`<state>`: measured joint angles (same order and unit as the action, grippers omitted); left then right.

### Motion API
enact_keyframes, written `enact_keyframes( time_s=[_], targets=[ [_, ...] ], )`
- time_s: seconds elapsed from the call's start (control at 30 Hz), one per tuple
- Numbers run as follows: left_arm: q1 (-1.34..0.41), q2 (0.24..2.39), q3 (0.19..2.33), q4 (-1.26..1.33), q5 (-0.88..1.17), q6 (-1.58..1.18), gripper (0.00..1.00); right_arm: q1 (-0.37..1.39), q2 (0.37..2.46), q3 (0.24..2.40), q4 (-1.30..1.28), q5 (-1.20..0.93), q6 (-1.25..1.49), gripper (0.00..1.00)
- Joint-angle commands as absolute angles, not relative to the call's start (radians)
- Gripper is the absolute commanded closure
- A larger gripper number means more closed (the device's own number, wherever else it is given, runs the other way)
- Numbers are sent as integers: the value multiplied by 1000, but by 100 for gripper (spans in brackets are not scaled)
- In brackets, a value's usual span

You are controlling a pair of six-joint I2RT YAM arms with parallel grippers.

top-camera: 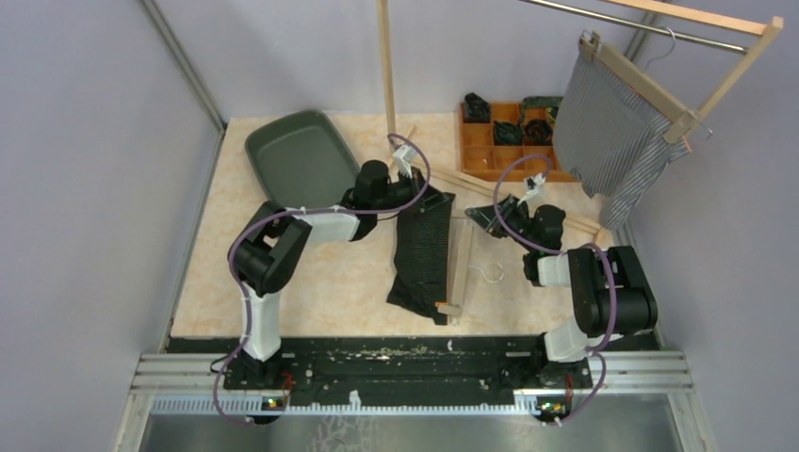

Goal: Clip the underwear to the hanger
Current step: Clamp the underwear onto the hanger.

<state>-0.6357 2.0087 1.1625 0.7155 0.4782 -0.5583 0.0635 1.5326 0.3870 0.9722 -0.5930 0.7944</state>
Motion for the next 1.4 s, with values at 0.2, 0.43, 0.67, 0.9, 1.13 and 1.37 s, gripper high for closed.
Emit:
enact_keyframes(
  time_s=[0.2, 0.43, 0.67, 0.9, 1.13, 1.37],
  targets=[
    [-620, 2032, 1193, 785, 495, -577, 100, 86, 1561, 390, 1136, -683, 789, 100],
    [-616, 2038, 1199, 791, 500, -586, 100, 94, 1566, 389, 1155, -691, 795, 100],
    [-593, 2021, 1171, 824, 503, -610, 100, 94, 1576, 373, 1185, -689, 808, 100],
    [-578, 2014, 1159, 837, 505, -620, 100, 94, 1583, 355, 1209, -701, 806, 100],
    [-578, 2028, 1166, 859, 523, -641, 100, 95, 1580, 357, 1204, -705, 802, 100],
    [-579, 2031, 1172, 858, 533, -644, 100, 95, 1590, 359, 1212, -708, 802, 100]
  ],
)
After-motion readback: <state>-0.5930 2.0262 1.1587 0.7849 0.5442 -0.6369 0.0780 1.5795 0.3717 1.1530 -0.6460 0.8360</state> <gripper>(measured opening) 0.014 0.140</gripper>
